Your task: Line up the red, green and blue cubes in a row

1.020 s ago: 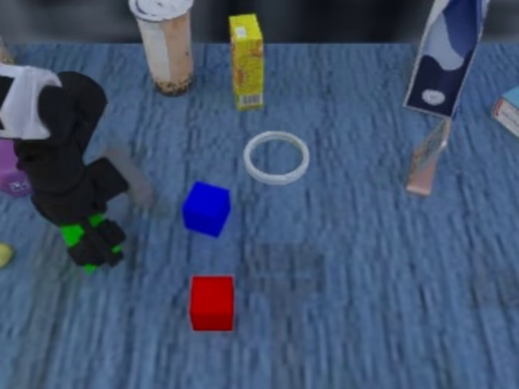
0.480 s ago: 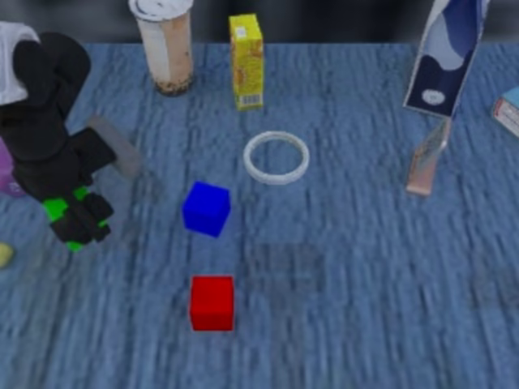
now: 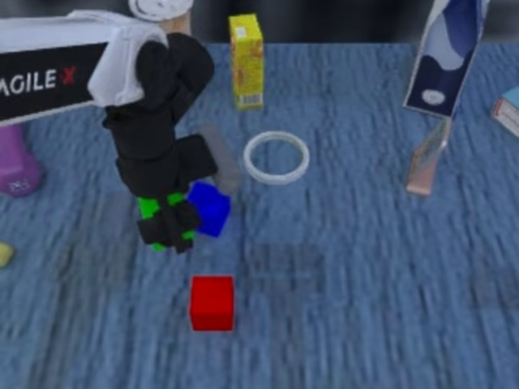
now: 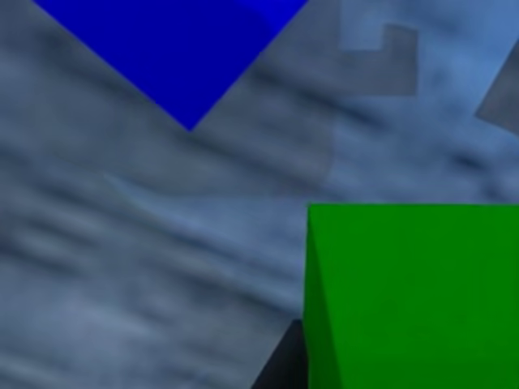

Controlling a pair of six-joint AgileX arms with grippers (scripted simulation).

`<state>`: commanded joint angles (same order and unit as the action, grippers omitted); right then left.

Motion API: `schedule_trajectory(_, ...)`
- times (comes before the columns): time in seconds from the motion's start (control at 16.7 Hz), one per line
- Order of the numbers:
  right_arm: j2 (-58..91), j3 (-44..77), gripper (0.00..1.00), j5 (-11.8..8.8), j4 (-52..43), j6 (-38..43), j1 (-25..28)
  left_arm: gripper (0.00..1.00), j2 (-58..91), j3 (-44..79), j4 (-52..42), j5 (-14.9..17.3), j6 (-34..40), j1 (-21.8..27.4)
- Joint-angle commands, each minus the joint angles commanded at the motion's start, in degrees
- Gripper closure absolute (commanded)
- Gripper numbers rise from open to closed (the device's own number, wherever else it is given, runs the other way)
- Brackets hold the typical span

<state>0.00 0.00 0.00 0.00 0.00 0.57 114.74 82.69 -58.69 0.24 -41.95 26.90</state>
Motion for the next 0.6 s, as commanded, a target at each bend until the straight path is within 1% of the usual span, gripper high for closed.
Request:
schedule_trajectory(0.18, 0.0, 0.0, 0.0, 0.0, 0.0, 0.0, 0.0, 1.0, 2.5, 5.0, -2.5, 0.0, -0.3, 11.0)
schedule_trajectory(0.3, 0.0, 0.0, 0.0, 0.0, 0.0, 0.0, 0.0, 1.0, 3.7, 7.8, -3.8, 0.0, -0.5, 16.7)
schedule_trajectory(0.42, 0.0, 0.0, 0.0, 0.0, 0.0, 0.0, 0.0, 1.0, 4.3, 9.6, -4.5, 0.0, -0.5, 19.9)
schedule_trajectory(0.6, 0.0, 0.0, 0.0, 0.0, 0.0, 0.0, 0.0, 1.0, 4.4, 10.1, -4.7, 0.0, -0.5, 20.7)
